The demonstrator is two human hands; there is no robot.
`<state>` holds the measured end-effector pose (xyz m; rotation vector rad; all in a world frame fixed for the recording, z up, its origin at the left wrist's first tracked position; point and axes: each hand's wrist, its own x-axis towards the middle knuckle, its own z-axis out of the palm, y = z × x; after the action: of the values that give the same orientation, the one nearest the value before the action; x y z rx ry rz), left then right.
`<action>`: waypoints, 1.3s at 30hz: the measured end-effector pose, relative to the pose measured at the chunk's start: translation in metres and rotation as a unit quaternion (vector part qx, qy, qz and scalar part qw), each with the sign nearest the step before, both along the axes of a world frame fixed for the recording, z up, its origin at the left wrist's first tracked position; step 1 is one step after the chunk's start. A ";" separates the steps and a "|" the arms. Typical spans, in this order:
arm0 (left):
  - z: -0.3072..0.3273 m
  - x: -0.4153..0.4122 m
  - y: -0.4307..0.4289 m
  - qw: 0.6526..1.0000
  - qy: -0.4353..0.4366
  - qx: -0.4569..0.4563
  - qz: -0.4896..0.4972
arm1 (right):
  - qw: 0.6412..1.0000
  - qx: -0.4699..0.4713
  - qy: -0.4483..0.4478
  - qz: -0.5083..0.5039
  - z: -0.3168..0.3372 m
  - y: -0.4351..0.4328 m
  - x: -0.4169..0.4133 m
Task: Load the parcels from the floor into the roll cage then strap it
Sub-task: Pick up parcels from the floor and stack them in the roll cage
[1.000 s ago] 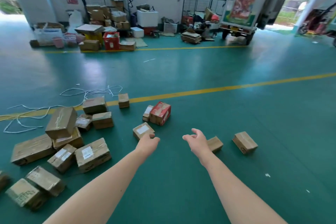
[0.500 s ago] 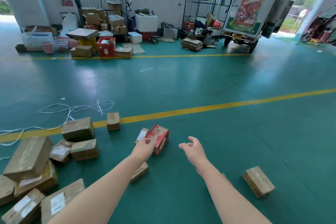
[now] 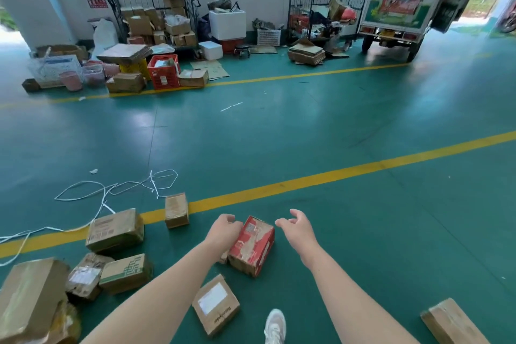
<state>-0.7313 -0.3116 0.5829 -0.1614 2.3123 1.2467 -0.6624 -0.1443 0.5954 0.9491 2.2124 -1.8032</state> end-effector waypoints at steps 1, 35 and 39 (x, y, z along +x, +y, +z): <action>-0.003 -0.023 0.007 1.000 -0.006 -0.007 0.002 | 1.000 -0.004 -0.003 0.001 -0.005 0.009 -0.023; -0.313 -0.415 0.067 0.897 -0.214 -0.204 -0.329 | 0.903 -0.121 -0.262 -0.319 -0.331 0.007 -0.315; -0.403 -0.410 0.055 0.882 -0.241 -0.225 -0.336 | 0.896 -0.129 -0.289 -0.311 -0.416 0.000 -0.311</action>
<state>-1.1415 -0.2564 0.1795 0.1556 1.9084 0.2674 -0.9737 -0.1442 0.1798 1.9633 1.3508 -1.6319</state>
